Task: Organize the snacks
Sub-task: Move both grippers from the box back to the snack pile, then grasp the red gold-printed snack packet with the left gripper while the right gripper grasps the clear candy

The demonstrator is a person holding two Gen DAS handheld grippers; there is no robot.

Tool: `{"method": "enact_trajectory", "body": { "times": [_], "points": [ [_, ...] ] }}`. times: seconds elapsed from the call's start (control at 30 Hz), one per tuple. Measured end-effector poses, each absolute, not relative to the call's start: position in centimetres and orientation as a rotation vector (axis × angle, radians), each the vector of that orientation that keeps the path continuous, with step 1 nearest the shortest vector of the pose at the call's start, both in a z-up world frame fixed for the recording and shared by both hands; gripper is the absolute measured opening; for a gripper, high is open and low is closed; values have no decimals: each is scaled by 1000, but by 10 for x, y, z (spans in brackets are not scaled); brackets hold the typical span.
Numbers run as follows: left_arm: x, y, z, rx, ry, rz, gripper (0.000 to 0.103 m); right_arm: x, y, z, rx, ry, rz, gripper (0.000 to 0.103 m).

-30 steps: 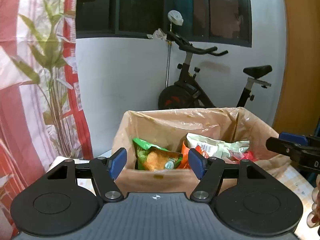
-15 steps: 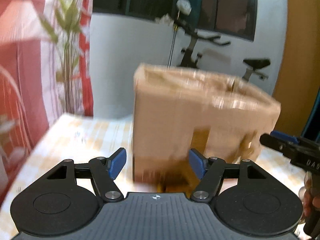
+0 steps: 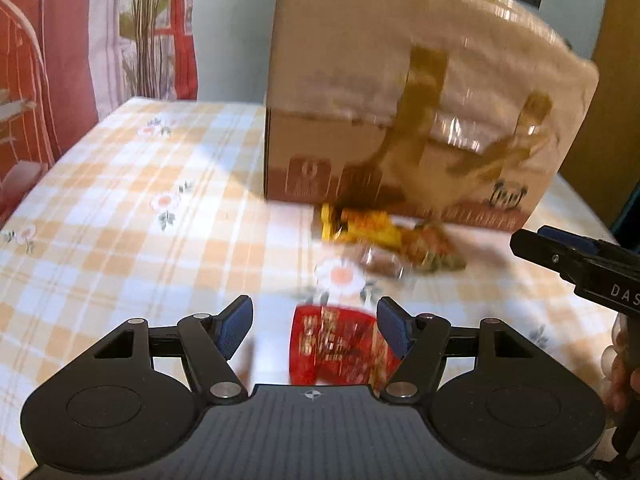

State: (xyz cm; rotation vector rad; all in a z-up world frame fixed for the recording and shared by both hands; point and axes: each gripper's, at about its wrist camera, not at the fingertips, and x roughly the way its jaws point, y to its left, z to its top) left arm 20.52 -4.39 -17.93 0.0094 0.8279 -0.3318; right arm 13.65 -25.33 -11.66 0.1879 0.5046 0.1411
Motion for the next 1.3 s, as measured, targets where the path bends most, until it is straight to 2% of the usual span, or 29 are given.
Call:
{"method": "enact_trajectory", "body": {
  "times": [0.23, 0.33, 0.77, 0.87, 1.0, 1.3],
  "points": [
    [205, -51, -190, 38, 852, -322, 69, 132, -257, -144, 190, 567, 137, 64],
    [205, -54, -195, 62, 861, -311, 63, 133, -259, -150, 199, 579, 138, 64],
    [198, -66, -198, 125, 833, -334, 62, 140, -264, -156, 244, 607, 131, 64],
    [196, -67, -198, 136, 821, -353, 55, 140, -264, -156, 242, 606, 136, 64],
    [193, -67, -197, 127, 807, -371, 40, 140, -263, -155, 240, 607, 139, 64],
    [190, -62, -188, 109, 761, -373, 37, 140, -264, -155, 243, 610, 140, 64]
  ]
}}
